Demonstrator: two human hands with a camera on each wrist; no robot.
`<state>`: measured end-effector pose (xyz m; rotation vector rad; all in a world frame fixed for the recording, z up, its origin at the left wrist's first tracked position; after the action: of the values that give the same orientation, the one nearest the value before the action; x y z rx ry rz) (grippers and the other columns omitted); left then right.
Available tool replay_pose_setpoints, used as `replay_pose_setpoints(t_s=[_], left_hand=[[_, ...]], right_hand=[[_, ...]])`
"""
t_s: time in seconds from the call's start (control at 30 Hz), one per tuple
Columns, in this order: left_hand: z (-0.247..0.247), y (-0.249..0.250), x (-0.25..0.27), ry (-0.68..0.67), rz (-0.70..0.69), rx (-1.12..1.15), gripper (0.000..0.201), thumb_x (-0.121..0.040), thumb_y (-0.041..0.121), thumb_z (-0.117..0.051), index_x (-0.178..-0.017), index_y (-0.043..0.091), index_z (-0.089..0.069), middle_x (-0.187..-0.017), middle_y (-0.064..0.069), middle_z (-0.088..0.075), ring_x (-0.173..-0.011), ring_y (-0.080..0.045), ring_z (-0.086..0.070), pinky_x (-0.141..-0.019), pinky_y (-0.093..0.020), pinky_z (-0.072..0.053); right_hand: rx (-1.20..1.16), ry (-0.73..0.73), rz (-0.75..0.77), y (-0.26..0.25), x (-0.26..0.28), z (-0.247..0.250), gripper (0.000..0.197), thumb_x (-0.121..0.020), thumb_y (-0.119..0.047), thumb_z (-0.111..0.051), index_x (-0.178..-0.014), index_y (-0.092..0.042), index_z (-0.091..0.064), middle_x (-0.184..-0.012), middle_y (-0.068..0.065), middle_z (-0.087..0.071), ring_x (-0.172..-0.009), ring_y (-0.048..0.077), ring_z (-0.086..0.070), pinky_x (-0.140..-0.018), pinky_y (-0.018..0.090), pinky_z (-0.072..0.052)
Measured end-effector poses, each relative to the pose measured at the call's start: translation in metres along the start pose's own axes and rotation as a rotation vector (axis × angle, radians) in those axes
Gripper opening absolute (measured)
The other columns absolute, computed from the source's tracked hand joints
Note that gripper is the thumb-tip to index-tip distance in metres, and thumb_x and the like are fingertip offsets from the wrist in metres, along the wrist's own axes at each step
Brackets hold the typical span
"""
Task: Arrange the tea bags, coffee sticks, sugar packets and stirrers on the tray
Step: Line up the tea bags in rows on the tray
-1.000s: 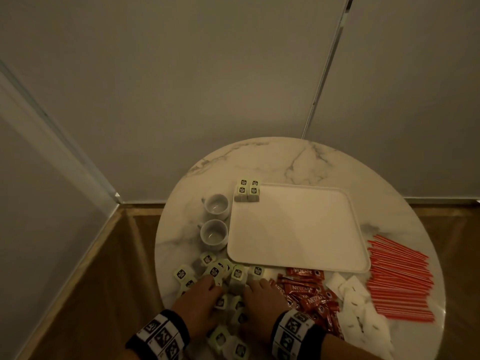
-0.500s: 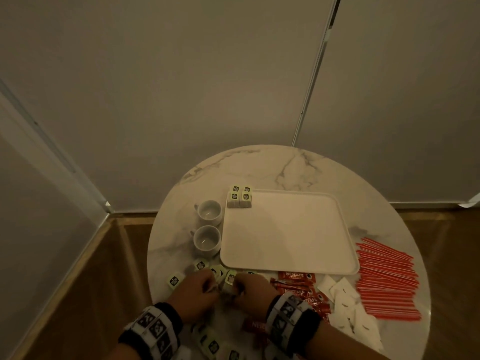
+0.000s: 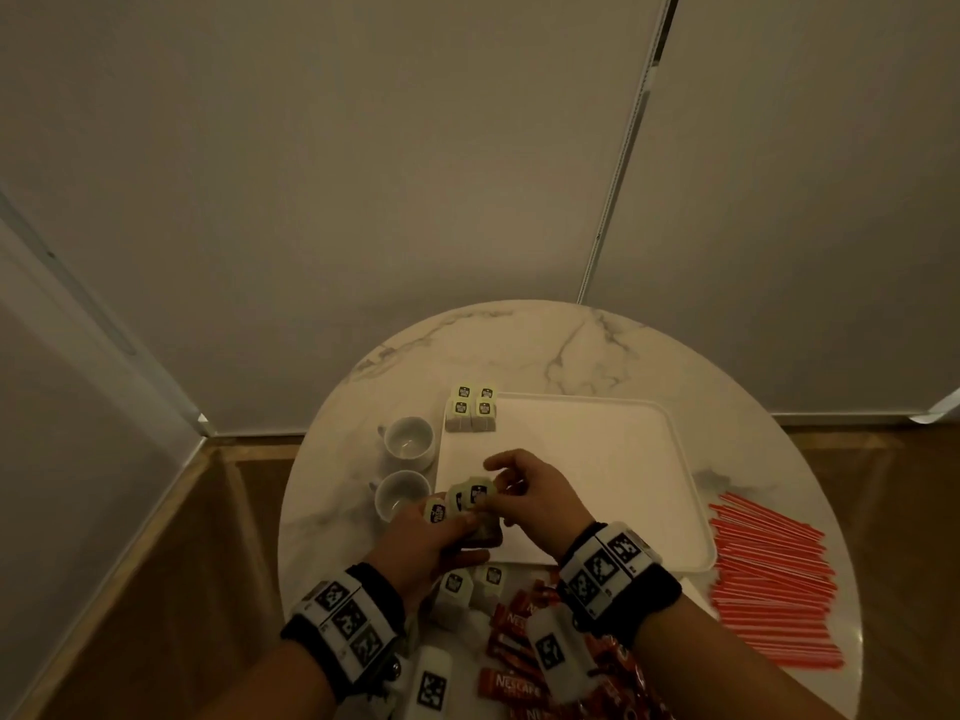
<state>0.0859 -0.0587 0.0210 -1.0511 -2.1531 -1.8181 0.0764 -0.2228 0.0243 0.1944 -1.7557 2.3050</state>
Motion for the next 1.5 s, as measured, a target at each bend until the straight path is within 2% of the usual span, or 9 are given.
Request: replay_pose_setpoints(t_s=[0.17, 0.3, 0.43, 0.6, 0.7, 0.77, 1.07, 1.37, 1.5], left_hand=[[-0.006, 0.003, -0.013, 0.127, -0.073, 0.032, 0.023, -0.09, 0.002, -0.059, -0.112, 0.0, -0.061, -0.098, -0.021, -0.072, -0.09, -0.032, -0.071, -0.079, -0.04, -0.058], [-0.001, 0.005, -0.02, 0.145, -0.076, 0.012, 0.02, -0.094, 0.004, -0.053, -0.113, 0.001, -0.061, -0.099, -0.022, -0.071, -0.091, -0.034, -0.07, -0.076, -0.038, -0.058], [0.01, 0.003, -0.021, 0.169, -0.057, 0.027, 0.015, -0.095, 0.003, -0.051, -0.106, 0.002, -0.061, -0.098, -0.021, -0.072, -0.092, -0.034, -0.07, -0.08, -0.041, -0.057], [0.026, -0.01, -0.016, 0.17, 0.001, 0.027, 0.014, -0.092, 0.001, -0.055, -0.103, -0.002, -0.063, -0.095, -0.022, -0.072, -0.09, -0.035, -0.071, -0.089, -0.05, -0.054], [0.034, -0.013, -0.013, 0.17, 0.028, 0.046, 0.015, -0.09, -0.001, -0.058, -0.104, -0.002, -0.063, -0.095, -0.023, -0.072, -0.089, -0.037, -0.071, -0.076, -0.043, -0.058], [0.037, -0.012, -0.01, 0.168, 0.041, 0.049, 0.017, -0.088, -0.002, -0.061, -0.105, -0.002, -0.062, -0.094, -0.024, -0.072, -0.087, -0.038, -0.071, -0.066, -0.037, -0.059], [0.037, -0.004, -0.014, 0.135, 0.05, 0.083, 0.018, -0.088, -0.002, -0.06, -0.105, 0.0, -0.061, -0.09, -0.024, -0.071, -0.085, -0.043, -0.07, -0.059, -0.036, -0.059], [0.032, 0.002, -0.022, 0.123, 0.034, 0.074, 0.019, -0.095, -0.004, -0.046, -0.107, 0.003, -0.059, -0.086, -0.02, -0.073, -0.082, -0.04, -0.071, -0.061, -0.036, -0.06], [0.034, 0.009, -0.026, 0.143, -0.001, 0.052, 0.02, -0.094, -0.003, -0.049, -0.109, 0.008, -0.058, -0.087, -0.018, -0.074, -0.083, -0.036, -0.072, -0.06, -0.034, -0.059]], right_hand=[[-0.056, 0.004, -0.111, 0.011, -0.009, 0.002, 0.009, -0.08, -0.01, -0.071, -0.08, -0.015, -0.064, -0.069, 0.002, -0.062, -0.061, 0.014, -0.057, -0.048, 0.024, -0.044], [-0.163, 0.017, -0.171, 0.011, -0.033, 0.006, 0.013, -0.08, -0.003, -0.068, -0.072, -0.013, -0.063, -0.065, 0.004, -0.061, -0.058, 0.014, -0.053, -0.047, 0.025, -0.039], [-0.293, 0.085, -0.269, 0.015, -0.08, 0.009, 0.01, -0.083, -0.003, -0.067, -0.078, -0.009, -0.06, -0.071, 0.009, -0.061, -0.06, 0.017, -0.055, -0.049, 0.025, -0.043], [-0.157, 0.103, -0.348, 0.027, -0.131, -0.013, 0.009, -0.082, -0.006, -0.069, -0.078, -0.012, -0.063, -0.078, 0.009, -0.064, -0.066, 0.018, -0.06, -0.051, 0.028, -0.051], [-0.111, 0.175, -0.399, 0.037, -0.151, -0.023, 0.009, -0.078, -0.009, -0.072, -0.075, -0.016, -0.068, -0.086, 0.009, -0.068, -0.078, 0.024, -0.063, -0.067, 0.036, -0.058], [-0.075, 0.208, -0.42, 0.041, -0.16, -0.025, 0.009, -0.077, -0.012, -0.073, -0.087, -0.012, -0.074, -0.09, 0.009, -0.069, -0.083, 0.024, -0.063, -0.079, 0.034, -0.056], [0.124, 0.154, -0.472, 0.041, -0.173, -0.026, 0.032, -0.084, -0.025, -0.065, -0.113, -0.012, -0.069, -0.114, 0.007, -0.068, -0.107, 0.023, -0.064, -0.075, 0.026, -0.047], [0.387, 0.137, -0.423, 0.039, -0.177, -0.029, 0.026, -0.085, -0.022, -0.065, -0.104, -0.004, -0.069, -0.107, 0.011, -0.069, -0.1, 0.027, -0.064, -0.08, 0.03, -0.052], [0.358, 0.197, -0.395, 0.034, -0.17, -0.028, 0.018, -0.081, -0.022, -0.069, -0.092, -0.009, -0.066, -0.094, 0.008, -0.068, -0.082, 0.022, -0.063, -0.067, 0.026, -0.048]])
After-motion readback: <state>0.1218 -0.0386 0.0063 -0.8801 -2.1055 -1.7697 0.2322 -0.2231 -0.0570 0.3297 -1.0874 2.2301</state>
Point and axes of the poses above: each hand's wrist, its own x-axis away from the middle knuckle, its own z-axis out of the back of the hand, y = z × x, the point moved 1 cm from there along -x, towards the middle knuckle
